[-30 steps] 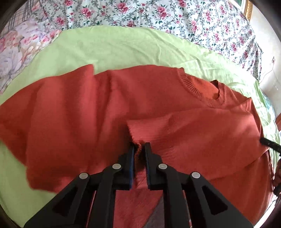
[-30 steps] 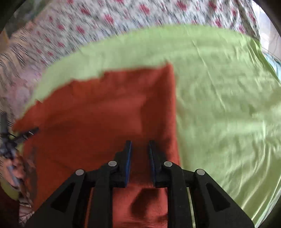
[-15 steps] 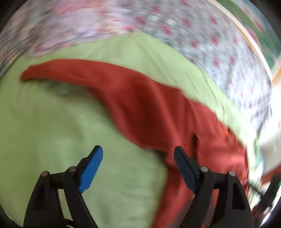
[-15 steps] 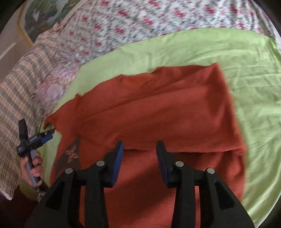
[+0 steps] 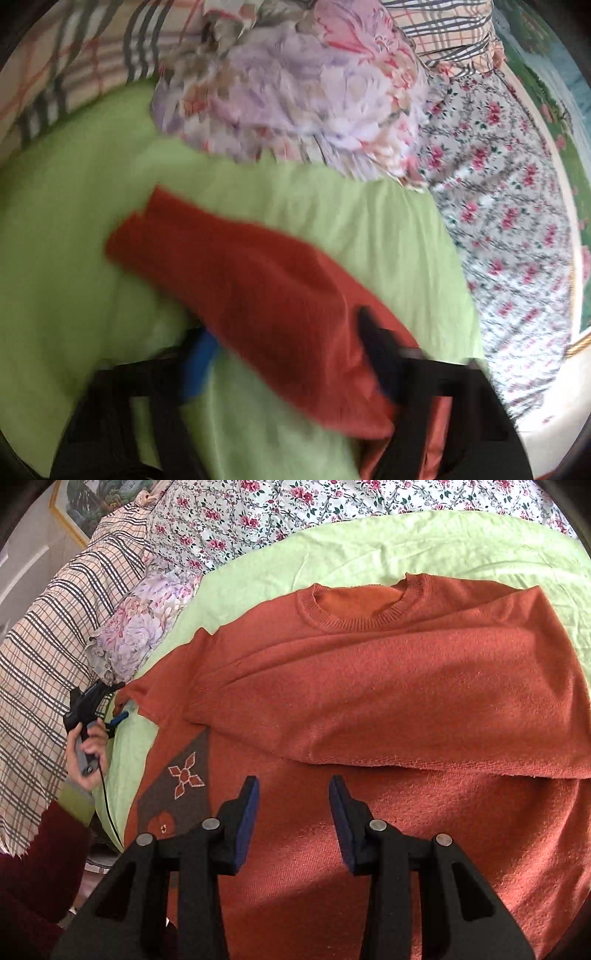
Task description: Fold small clothes
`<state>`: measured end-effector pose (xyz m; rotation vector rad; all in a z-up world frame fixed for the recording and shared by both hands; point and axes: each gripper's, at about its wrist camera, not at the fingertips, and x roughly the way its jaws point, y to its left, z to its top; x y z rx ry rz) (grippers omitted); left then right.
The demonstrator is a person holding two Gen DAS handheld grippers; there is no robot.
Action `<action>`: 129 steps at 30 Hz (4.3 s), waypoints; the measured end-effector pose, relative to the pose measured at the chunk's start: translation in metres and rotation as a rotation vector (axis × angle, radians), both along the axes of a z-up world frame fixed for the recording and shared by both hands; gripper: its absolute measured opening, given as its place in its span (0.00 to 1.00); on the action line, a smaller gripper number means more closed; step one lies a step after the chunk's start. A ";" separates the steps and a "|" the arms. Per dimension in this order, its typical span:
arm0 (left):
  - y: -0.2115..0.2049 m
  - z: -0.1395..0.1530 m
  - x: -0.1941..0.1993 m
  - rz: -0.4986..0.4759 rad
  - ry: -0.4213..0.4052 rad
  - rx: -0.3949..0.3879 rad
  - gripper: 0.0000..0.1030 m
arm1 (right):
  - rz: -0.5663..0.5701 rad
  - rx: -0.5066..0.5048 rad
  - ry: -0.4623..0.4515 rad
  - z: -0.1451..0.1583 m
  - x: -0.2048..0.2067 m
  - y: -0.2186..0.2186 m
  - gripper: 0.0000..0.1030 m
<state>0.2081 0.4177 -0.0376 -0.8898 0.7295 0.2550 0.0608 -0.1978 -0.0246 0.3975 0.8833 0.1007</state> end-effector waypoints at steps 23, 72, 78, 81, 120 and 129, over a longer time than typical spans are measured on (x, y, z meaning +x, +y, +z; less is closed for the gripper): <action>-0.388 0.088 -0.013 -0.735 -0.219 0.377 0.05 | -0.145 0.043 -0.111 0.019 -0.057 -0.051 0.39; -0.314 -0.005 -0.033 -0.544 0.200 0.621 0.61 | 0.192 -0.603 -0.125 0.017 0.100 0.057 0.15; -0.317 -0.005 -0.034 -0.525 0.199 0.637 0.56 | -0.168 -0.210 -0.205 0.058 0.032 -0.053 0.13; -0.319 -0.006 -0.036 -0.523 0.197 0.636 0.56 | -0.309 -0.070 -0.153 0.042 0.007 -0.107 0.12; -0.272 -0.009 -0.052 -0.437 0.129 0.410 0.56 | -0.368 -0.045 -0.163 0.041 -0.018 -0.136 0.26; -0.266 -0.010 -0.052 -0.465 0.120 0.395 0.56 | -0.127 -0.096 0.082 0.012 0.029 -0.120 0.26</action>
